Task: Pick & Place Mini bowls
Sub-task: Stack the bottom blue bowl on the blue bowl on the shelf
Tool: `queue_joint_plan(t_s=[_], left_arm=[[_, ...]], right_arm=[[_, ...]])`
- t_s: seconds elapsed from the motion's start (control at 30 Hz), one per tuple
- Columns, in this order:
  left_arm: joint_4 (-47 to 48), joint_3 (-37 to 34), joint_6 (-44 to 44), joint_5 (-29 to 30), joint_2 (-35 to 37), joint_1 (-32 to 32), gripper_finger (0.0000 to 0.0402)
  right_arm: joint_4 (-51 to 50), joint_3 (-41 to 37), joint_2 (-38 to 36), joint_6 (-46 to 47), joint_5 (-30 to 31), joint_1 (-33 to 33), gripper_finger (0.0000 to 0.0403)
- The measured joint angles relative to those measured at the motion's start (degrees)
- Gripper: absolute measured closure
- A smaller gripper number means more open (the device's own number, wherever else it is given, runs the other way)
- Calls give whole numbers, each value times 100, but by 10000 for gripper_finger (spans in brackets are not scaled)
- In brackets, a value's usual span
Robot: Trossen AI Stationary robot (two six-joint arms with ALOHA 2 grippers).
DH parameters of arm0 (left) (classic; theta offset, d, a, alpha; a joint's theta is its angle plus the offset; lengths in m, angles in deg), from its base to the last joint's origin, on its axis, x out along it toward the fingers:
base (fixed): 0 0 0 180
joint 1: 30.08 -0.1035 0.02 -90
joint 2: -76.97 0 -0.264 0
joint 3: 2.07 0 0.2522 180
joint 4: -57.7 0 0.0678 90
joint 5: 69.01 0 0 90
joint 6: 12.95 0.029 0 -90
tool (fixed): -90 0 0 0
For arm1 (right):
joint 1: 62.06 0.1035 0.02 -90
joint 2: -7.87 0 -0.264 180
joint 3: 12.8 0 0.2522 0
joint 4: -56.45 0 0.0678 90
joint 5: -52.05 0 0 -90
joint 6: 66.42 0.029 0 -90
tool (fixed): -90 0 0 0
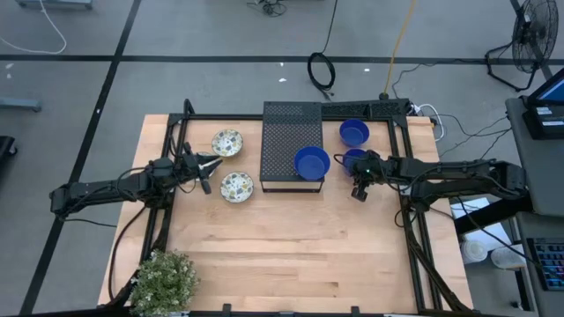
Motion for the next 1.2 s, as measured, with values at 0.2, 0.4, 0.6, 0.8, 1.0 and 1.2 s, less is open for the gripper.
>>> queue_joint_plan(t_s=[0.2,0.4,0.6,0.8,1.0,1.2], left_arm=[[0,-2,0,0,-1,0,325],[0,0,0,0,0,-2,325],[1,-1,-1,0,-1,0,325],[0,0,-1,0,0,0,325],[1,0,0,0,0,-1,325],[1,-1,0,0,-2,-1,325]], right_arm=[[-2,0,0,12,-141,-2,401],[3,9,-2,7,-583,0,401],[2,9,-2,11,-597,0,401],[0,9,-2,15,-601,0,401],[-2,9,-2,17,-603,0,401],[-16,9,-2,19,-623,0,401]])
